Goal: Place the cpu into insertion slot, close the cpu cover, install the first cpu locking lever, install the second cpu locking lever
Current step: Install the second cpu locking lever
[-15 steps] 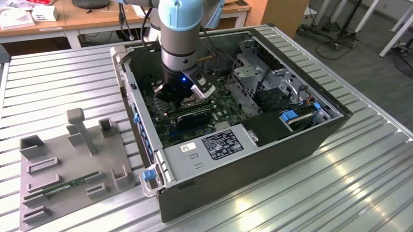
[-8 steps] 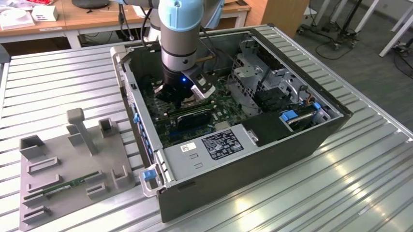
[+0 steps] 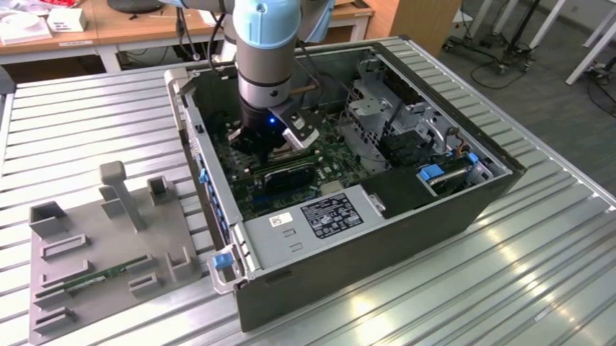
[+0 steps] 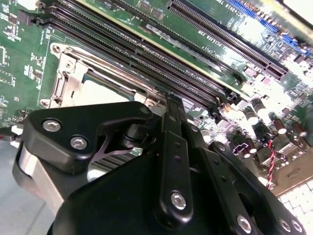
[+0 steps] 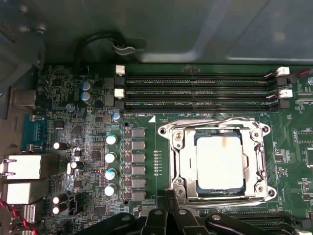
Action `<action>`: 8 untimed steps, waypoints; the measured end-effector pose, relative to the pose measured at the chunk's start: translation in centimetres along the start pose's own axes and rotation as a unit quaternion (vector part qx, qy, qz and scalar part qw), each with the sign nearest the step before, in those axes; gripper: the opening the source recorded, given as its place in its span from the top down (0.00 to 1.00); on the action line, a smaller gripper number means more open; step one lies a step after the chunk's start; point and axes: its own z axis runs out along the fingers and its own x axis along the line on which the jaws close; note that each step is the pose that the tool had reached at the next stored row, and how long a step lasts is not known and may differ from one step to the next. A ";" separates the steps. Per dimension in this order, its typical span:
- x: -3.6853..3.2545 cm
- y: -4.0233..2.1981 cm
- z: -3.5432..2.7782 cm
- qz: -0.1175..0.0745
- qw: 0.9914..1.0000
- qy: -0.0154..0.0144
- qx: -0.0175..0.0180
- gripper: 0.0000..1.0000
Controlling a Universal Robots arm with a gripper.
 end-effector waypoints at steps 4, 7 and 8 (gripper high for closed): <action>0.01 -0.04 0.15 0.000 1.000 0.000 0.001 0.89; 0.01 -0.04 0.17 0.000 1.000 0.000 0.003 0.89; 0.01 -0.04 0.17 0.000 1.000 0.000 0.003 0.89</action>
